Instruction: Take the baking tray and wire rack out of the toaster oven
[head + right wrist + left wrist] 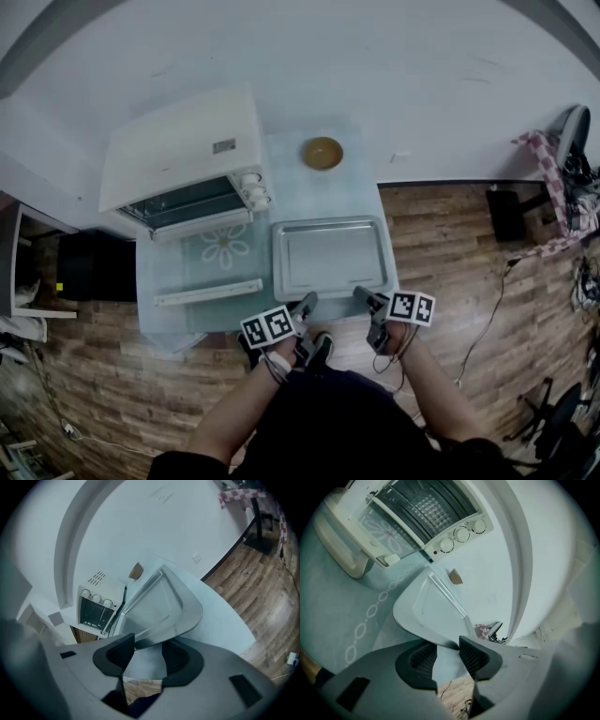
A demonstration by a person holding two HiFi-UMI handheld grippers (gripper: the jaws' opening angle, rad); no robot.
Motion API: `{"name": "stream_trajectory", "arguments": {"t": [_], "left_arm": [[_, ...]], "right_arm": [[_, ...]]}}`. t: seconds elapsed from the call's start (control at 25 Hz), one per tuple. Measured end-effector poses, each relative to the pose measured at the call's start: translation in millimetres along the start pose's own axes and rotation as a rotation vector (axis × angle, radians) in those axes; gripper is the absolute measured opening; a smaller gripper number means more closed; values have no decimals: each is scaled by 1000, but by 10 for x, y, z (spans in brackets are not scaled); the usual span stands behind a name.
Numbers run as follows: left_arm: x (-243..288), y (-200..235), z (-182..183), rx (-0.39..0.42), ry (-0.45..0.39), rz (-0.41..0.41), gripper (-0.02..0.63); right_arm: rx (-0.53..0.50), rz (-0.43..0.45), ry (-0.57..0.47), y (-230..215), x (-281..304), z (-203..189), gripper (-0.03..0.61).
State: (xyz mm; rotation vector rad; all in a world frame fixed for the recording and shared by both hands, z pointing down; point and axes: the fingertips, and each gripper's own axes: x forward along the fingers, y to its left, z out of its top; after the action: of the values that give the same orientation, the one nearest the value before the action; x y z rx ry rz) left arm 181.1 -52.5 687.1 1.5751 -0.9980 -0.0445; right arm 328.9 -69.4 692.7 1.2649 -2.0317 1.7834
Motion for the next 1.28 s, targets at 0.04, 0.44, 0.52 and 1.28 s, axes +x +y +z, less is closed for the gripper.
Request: {"name": "stream_trajectory", "arguments": {"t": [0.04, 0.44, 0.52, 1.28], "left_arm": [[-8, -8, -15, 11, 12, 1, 138], [-95, 33, -147, -28, 61, 14, 198], [-112, 38, -171, -37, 62, 13, 199], [-1170, -1020, 927, 9, -322, -274, 74]], "right_arm": [[-12, -1, 14, 10, -4, -10, 192], [-10, -46, 141, 29, -85, -159, 310], [-17, -50, 148, 28, -117, -172, 310], [-208, 527, -242, 2171, -565, 494, 51]]}}
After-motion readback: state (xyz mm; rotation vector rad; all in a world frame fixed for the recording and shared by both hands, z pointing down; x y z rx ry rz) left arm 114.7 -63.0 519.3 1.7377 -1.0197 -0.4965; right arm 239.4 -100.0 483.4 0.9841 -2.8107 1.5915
